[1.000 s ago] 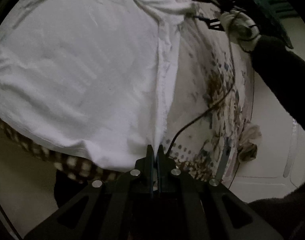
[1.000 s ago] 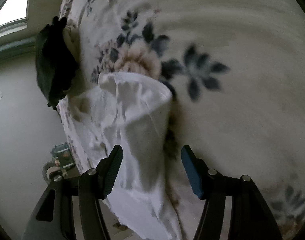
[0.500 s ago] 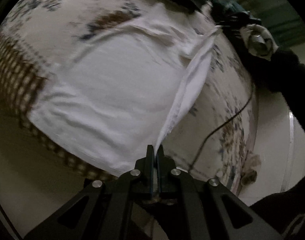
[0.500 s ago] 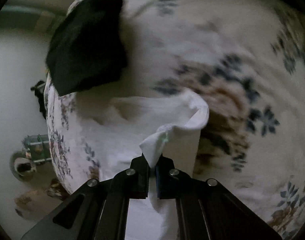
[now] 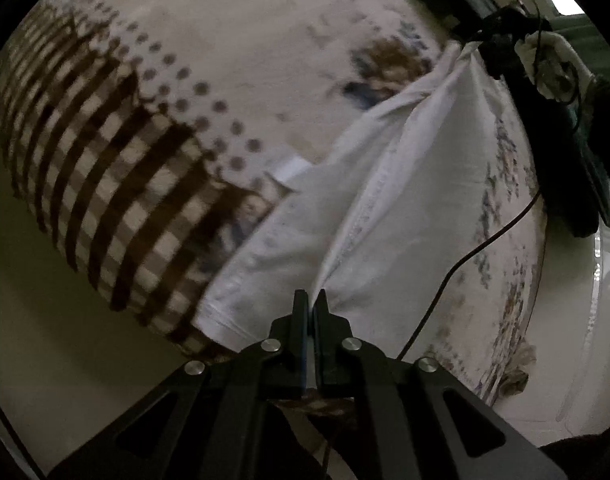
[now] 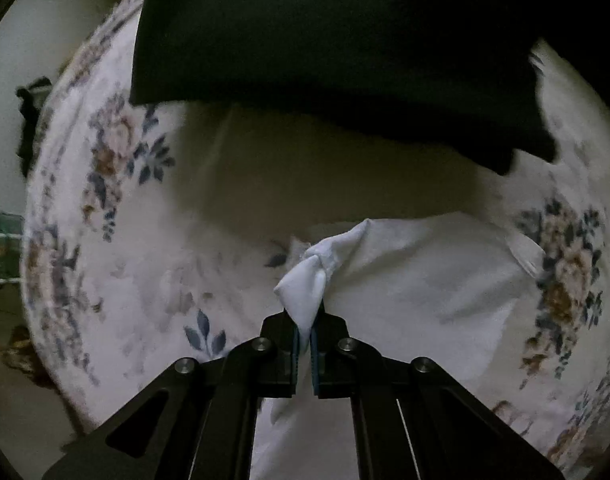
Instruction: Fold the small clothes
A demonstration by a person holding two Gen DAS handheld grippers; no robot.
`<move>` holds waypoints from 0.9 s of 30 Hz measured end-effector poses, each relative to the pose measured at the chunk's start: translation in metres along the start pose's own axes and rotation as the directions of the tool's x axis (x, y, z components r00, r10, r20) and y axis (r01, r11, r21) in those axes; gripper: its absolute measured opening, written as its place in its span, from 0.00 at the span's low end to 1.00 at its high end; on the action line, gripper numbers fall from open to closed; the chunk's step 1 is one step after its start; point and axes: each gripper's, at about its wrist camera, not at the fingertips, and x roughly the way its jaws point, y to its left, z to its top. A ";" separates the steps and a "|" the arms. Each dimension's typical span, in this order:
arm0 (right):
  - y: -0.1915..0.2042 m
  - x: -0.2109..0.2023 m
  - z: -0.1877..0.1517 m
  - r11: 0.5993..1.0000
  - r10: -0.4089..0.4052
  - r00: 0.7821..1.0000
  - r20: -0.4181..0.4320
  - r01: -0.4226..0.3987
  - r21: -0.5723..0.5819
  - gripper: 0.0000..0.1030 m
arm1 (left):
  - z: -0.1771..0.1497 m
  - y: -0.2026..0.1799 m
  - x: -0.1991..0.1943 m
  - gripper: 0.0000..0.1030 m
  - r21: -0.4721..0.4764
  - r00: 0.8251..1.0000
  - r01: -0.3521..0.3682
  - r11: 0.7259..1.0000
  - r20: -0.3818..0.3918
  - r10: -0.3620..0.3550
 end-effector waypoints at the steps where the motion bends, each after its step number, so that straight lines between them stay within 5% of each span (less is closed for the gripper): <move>1: 0.007 0.008 0.000 1.000 -0.017 1.000 -0.001 0.017 -0.001 0.04 | 0.002 0.006 0.004 0.01 0.003 1.000 0.006 1.000 -0.010 -0.006; 6: 0.017 0.041 0.004 0.998 -0.031 0.998 -0.060 0.034 0.056 0.06 | 0.003 0.032 0.028 0.04 0.020 0.989 -0.041 0.999 -0.142 0.044; 8: 0.011 0.043 0.003 0.995 0.038 0.996 -0.085 -0.030 0.093 0.13 | -0.001 0.045 0.025 0.14 -0.002 0.986 -0.051 0.999 -0.159 0.050; 10: 0.005 0.035 -0.001 0.989 0.103 0.991 -0.087 -0.093 0.115 0.38 | -0.003 0.055 0.019 0.34 -0.020 0.985 -0.080 0.997 -0.158 0.076; 14: -0.017 0.002 -0.029 0.971 0.205 0.976 -0.071 -0.193 0.142 0.49 | -0.001 0.067 -0.001 0.36 -0.066 0.990 -0.059 0.996 -0.135 0.050; 17: -0.037 -0.020 -0.066 0.969 0.212 0.975 -0.068 -0.201 0.143 0.60 | 0.005 0.057 -0.012 0.52 -0.059 0.995 -0.018 0.998 -0.103 0.012; 21: -0.080 -0.029 -0.138 0.970 0.182 0.978 -0.099 -0.162 0.182 0.64 | 0.007 0.028 0.005 0.55 -0.006 0.990 0.013 1.000 -0.137 -0.014; 25: -0.119 -0.006 -0.213 0.961 0.185 0.972 -0.146 -0.148 0.235 0.64 | 0.007 0.019 0.032 0.53 0.047 0.978 -0.122 0.991 -0.162 0.128; 27: -0.139 0.011 -0.248 0.944 0.221 0.961 -0.165 -0.168 0.286 0.64 | 0.008 0.027 0.025 0.52 -0.021 0.968 -0.180 0.983 -0.180 0.174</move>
